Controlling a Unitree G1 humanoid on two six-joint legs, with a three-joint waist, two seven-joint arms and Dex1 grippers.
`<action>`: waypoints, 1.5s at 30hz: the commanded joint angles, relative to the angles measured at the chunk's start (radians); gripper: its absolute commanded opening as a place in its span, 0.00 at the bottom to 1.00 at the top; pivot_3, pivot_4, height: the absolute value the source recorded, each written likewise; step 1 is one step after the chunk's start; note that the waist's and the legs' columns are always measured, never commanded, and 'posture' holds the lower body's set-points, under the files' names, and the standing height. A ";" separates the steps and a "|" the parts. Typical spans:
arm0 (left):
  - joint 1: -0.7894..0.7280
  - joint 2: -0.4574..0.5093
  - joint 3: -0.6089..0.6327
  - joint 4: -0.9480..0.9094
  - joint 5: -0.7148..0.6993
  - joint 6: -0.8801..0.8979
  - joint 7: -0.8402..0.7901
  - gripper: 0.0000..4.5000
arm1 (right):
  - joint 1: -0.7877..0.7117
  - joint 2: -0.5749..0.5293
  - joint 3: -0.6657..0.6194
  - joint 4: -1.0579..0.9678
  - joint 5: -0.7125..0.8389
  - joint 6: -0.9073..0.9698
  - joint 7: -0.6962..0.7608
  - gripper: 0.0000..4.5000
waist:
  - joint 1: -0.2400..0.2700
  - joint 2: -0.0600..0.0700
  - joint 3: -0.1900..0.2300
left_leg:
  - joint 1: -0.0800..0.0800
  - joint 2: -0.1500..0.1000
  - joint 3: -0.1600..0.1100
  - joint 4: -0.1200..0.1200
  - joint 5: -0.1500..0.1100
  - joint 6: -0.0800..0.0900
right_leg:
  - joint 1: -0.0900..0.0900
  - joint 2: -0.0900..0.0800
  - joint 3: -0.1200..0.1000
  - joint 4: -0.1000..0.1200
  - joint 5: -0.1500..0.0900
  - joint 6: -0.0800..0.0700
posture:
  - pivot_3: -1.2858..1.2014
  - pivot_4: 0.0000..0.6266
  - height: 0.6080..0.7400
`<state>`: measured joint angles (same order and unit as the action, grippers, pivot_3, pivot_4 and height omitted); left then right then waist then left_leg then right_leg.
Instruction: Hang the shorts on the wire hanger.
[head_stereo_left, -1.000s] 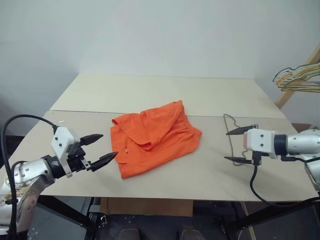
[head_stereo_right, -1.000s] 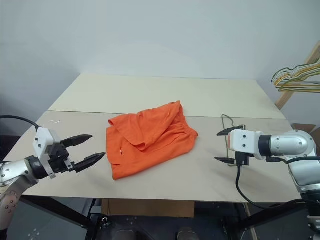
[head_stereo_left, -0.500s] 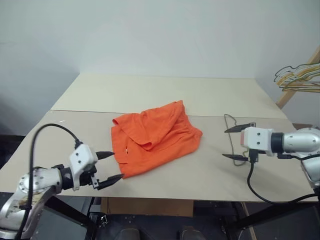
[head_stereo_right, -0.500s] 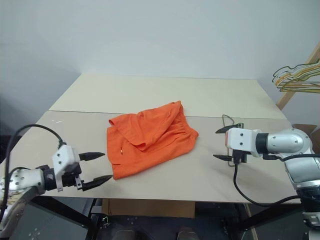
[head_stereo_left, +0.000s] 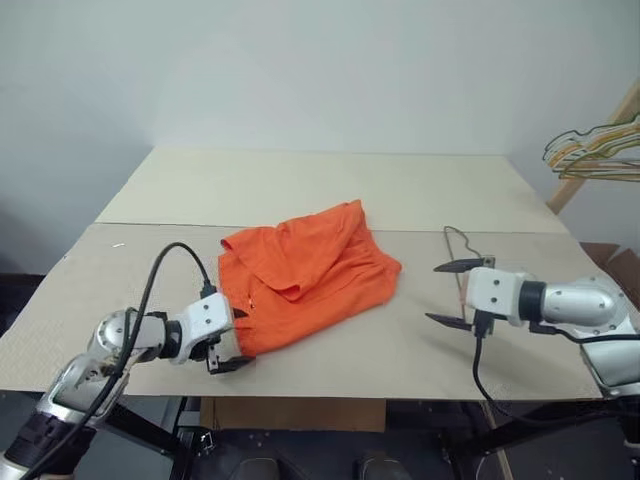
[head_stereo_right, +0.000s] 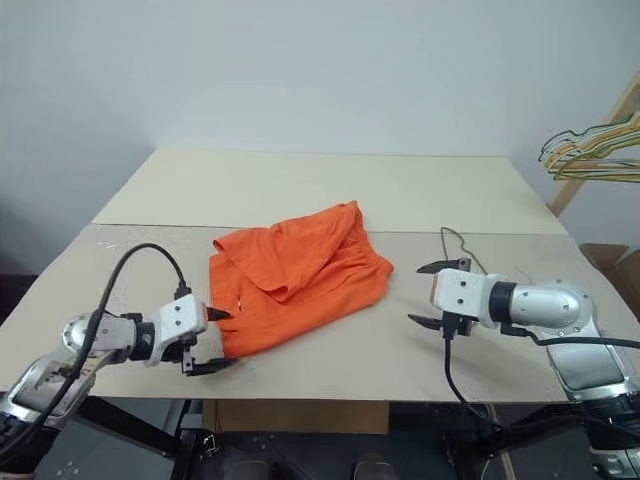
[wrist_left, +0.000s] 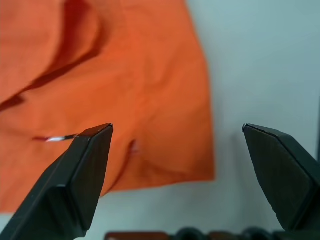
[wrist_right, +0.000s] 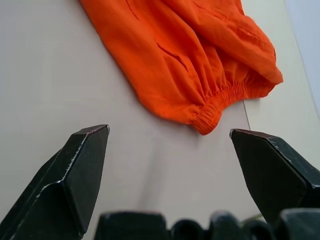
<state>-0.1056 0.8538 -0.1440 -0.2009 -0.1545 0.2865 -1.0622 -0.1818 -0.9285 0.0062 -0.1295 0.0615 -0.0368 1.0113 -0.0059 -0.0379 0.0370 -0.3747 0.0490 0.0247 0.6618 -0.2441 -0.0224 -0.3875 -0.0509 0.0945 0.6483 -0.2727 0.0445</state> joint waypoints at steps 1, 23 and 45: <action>-0.046 -0.009 -0.035 0.037 0.067 -0.050 0.021 1.00 | 0.003 -0.011 -0.044 -0.034 0.003 0.003 -0.023 0.99 | -0.004 0.000 0.000 | 0.000 0.000 0.000 0.000 0.000 0.000 | 0.000 0.000 0.000 0.000 0.000 0.000 | 0.51 0.00 1.00; -0.104 -0.046 -0.085 0.139 0.147 -0.056 0.022 0.00 | -0.051 0.003 0.063 0.032 -0.170 -0.053 -0.081 1.00 | -0.012 0.003 -0.002 | 0.002 0.000 0.000 0.000 0.000 0.000 | 0.001 0.001 0.001 0.000 0.000 0.000 | 0.51 0.00 1.00; 0.011 0.039 0.140 -0.065 0.012 -0.023 0.026 0.00 | -0.436 0.270 0.396 0.634 -0.589 -0.555 -0.453 1.00 | -0.037 0.003 -0.002 | 0.000 0.002 0.000 0.000 -0.001 0.001 | -0.001 0.003 0.003 0.001 0.000 0.000 | 0.54 0.00 1.00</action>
<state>-0.0927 0.8755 -0.0368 -0.2304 -0.1239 0.2651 -1.0397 -0.5829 -0.6651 0.4063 0.4947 -0.5290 -0.5610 0.5787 -0.0425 -0.0346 0.0350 -0.3744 0.0508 0.0243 0.6618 -0.2446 -0.0215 -0.3881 -0.0480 0.0972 0.6490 -0.2723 0.0442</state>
